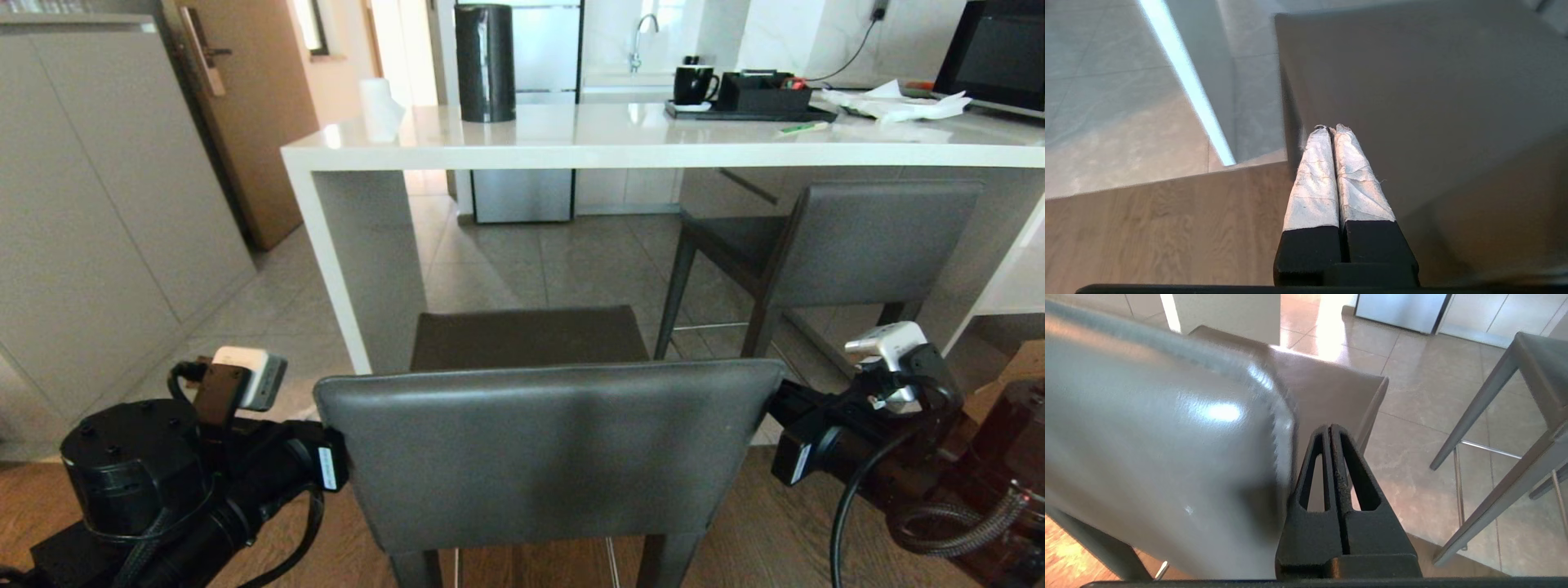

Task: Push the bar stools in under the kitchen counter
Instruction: Push the gray chair back under the dining table

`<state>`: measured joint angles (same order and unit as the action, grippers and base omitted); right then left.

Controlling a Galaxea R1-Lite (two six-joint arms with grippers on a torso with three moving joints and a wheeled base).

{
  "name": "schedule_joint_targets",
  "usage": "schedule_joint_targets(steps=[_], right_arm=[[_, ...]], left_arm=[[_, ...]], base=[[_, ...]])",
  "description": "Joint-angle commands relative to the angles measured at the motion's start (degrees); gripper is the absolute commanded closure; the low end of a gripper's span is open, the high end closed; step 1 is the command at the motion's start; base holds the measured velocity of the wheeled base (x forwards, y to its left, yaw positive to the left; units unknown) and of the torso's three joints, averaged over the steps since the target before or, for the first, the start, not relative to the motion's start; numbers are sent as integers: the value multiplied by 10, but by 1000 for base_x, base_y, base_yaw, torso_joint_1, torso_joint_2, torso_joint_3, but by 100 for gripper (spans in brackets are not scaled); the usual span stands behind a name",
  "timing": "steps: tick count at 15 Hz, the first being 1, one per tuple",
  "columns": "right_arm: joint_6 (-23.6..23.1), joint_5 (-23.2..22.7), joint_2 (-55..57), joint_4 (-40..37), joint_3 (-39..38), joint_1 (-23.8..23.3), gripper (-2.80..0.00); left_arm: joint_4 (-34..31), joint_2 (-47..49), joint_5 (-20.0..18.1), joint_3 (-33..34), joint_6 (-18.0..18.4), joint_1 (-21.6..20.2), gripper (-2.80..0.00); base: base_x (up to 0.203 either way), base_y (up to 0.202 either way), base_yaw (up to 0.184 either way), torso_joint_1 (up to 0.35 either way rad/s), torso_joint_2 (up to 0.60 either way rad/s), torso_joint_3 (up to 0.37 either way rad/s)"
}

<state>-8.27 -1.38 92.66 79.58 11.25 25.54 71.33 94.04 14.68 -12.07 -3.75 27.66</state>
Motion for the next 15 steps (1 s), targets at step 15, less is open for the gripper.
schedule_joint_targets(steps=[15], right_arm=[[0, 25, 129, 4, 117, 50, 0]], left_arm=[[5, 49, 14, -1, -34, 56, 0]], base=[[0, 0, 0, 0, 0, 0]])
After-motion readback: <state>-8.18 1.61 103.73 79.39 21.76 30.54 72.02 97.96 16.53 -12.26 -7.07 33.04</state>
